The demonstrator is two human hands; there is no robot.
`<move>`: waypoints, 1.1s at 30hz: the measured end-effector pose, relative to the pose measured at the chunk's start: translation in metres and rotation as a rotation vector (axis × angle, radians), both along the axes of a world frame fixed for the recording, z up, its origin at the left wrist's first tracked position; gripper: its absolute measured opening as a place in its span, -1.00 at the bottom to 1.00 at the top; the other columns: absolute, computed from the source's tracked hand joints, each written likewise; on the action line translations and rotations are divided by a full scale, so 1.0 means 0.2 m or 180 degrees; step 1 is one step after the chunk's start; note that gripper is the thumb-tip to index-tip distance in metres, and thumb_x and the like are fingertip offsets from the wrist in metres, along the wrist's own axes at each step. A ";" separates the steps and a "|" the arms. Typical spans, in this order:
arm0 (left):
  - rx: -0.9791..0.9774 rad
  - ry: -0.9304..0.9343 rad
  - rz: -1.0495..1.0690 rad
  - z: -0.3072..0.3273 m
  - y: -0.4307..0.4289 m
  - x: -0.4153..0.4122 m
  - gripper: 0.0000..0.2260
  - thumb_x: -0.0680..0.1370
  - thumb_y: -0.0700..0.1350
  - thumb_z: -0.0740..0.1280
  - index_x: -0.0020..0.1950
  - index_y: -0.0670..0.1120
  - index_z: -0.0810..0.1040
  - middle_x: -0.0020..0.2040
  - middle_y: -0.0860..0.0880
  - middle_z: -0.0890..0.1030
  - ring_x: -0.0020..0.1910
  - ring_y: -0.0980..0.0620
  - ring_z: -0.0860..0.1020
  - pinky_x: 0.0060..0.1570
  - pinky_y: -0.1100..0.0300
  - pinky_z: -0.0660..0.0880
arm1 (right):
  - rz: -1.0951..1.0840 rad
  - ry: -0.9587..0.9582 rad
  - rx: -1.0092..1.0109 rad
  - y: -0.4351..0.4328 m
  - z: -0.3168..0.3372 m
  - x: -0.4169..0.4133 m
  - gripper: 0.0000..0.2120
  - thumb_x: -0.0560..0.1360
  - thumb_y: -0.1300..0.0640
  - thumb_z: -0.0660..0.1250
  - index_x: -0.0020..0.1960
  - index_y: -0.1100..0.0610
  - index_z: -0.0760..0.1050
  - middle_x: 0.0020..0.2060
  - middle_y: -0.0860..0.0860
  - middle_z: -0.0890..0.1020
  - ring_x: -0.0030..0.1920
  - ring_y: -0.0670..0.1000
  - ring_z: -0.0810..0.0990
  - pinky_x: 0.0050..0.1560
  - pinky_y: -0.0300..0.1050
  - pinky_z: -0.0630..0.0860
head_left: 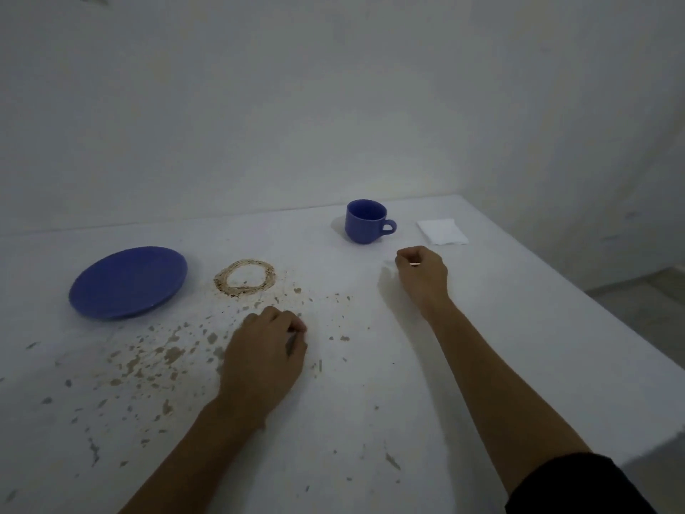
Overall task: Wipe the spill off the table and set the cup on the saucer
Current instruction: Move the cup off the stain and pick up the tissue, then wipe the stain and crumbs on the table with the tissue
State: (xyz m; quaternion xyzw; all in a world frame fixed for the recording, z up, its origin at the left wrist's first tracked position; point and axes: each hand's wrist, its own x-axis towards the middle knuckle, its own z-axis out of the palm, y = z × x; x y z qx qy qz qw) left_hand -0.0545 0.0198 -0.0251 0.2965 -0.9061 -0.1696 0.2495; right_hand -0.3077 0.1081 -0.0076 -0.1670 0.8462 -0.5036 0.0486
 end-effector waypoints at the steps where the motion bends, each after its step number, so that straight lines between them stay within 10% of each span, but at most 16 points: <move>1: -0.0006 0.0111 -0.0188 0.01 0.04 -0.06 -0.90 0.52 -0.08 0.31 0.00 -0.03 0.58 -0.05 0.01 0.60 -0.09 0.06 0.48 -0.06 0.19 0.47 | 0.0013 0.0078 0.0060 0.03 0.00 -0.01 -0.79 0.57 0.14 0.27 0.17 0.15 0.55 0.12 0.03 0.63 0.01 -0.05 0.55 0.10 -0.24 0.45; 17: -0.0094 0.0217 -0.0863 -0.10 0.32 -0.71 -0.90 0.51 -0.01 0.24 -0.13 0.02 0.51 -0.26 0.10 0.53 -0.32 0.15 0.44 -0.31 0.34 0.27 | -0.0175 0.0424 0.1078 0.06 -0.04 -0.59 -0.55 0.46 -0.04 0.36 0.32 0.05 0.47 0.30 0.05 0.46 0.30 0.12 0.46 0.19 0.03 0.44; 23: -0.0104 0.0135 -0.0827 -0.10 0.32 -0.72 -0.91 0.51 0.01 0.22 -0.14 0.06 0.47 -0.29 0.15 0.48 -0.35 0.17 0.43 -0.35 0.35 0.31 | -0.0448 0.0982 0.1274 0.01 -0.09 -0.61 -0.79 0.54 0.06 0.26 0.05 0.04 0.64 0.05 0.06 0.63 0.12 0.16 0.54 -0.08 -0.07 0.45; 33: 0.0704 0.0330 -0.0759 -0.03 0.31 -0.67 -0.92 0.52 -0.03 0.30 -0.09 0.00 0.56 -0.29 0.09 0.56 -0.34 0.15 0.48 -0.35 0.46 0.32 | -0.0721 0.0262 -0.0379 0.13 0.12 -0.19 -0.82 0.52 0.11 0.26 -0.03 0.14 0.61 -0.16 -0.01 0.67 -0.13 0.00 0.61 -0.10 -0.17 0.49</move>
